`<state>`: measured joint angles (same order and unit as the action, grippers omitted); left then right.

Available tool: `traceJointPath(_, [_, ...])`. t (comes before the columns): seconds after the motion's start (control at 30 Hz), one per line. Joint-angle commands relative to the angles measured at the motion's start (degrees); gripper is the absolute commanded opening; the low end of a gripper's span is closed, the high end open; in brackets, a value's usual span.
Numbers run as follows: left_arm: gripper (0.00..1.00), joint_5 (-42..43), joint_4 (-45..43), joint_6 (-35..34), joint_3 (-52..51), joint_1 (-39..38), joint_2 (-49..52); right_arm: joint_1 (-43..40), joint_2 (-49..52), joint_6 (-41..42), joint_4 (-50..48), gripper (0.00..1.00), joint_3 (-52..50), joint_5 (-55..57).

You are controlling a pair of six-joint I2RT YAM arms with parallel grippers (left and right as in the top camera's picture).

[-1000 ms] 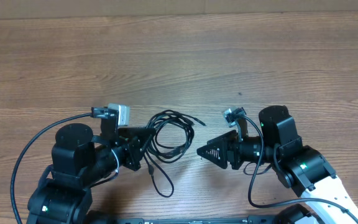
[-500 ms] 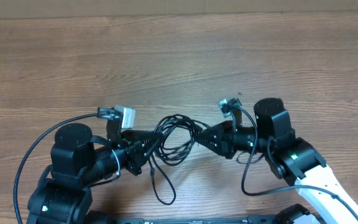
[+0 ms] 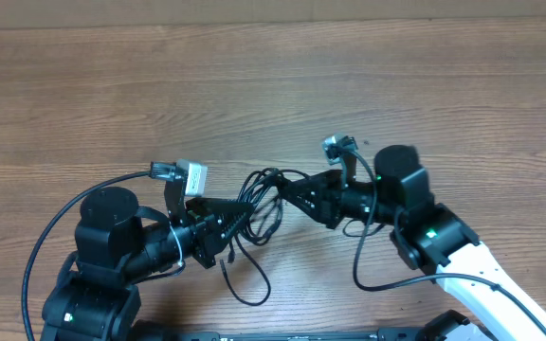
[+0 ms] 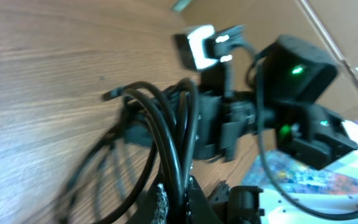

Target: Untangle cables

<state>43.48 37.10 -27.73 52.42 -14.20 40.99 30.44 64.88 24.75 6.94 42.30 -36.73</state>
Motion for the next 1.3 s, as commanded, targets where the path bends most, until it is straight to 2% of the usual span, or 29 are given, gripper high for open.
traceJointPath(0.0, [0.04,8.37,-2.95,-1.68,0.55,0.13,-0.39,2.19,1.4,3.78,-2.32,0.29,-0.09,11.08])
traceJointPath(0.17, [0.04,9.94,-4.42,-1.66,0.55,0.13,-0.39,4.33,3.28,3.8,-10.71,0.39,-0.09,10.25])
traceJointPath(0.33, [0.05,9.94,-4.39,-0.7,0.55,0.13,-0.28,7.5,4.37,3.78,-15.1,0.4,-0.09,5.86])
traceJointPath(0.43, [0.04,9.97,-4.42,-0.63,0.55,0.13,-0.22,9.25,4.7,3.78,-16.04,0.39,-0.09,7.28])
traceJointPath(0.47, [0.05,9.99,-4.42,-0.63,0.55,0.13,-0.24,9.35,4.72,3.78,-15.93,0.36,-0.09,9.38])
traceJointPath(0.57, [0.04,11.52,-4.39,-0.83,0.55,0.13,-0.24,9.33,4.74,4.07,-13.6,0.24,-0.09,19.41])
traceJointPath(0.7, [0.04,13.99,-4.13,-0.57,0.55,0.13,-0.24,9.33,4.74,9.66,-5.77,0.24,-0.09,37.77])
traceJointPath(0.87, [0.04,12.52,-3.91,3.19,0.55,0.15,-0.24,9.33,4.74,14.49,6.14,0.24,-0.09,53.16])
traceJointPath(1.03, [0.13,3.69,-0.7,3.5,0.55,0.13,-0.22,9.33,4.74,14.47,12.24,0.24,-0.09,56.68])
traceJointPath(1.27, [0.12,-9.49,6.4,3.45,0.55,0.13,-0.17,9.33,4.74,14.49,15.3,0.24,-0.09,56.65])
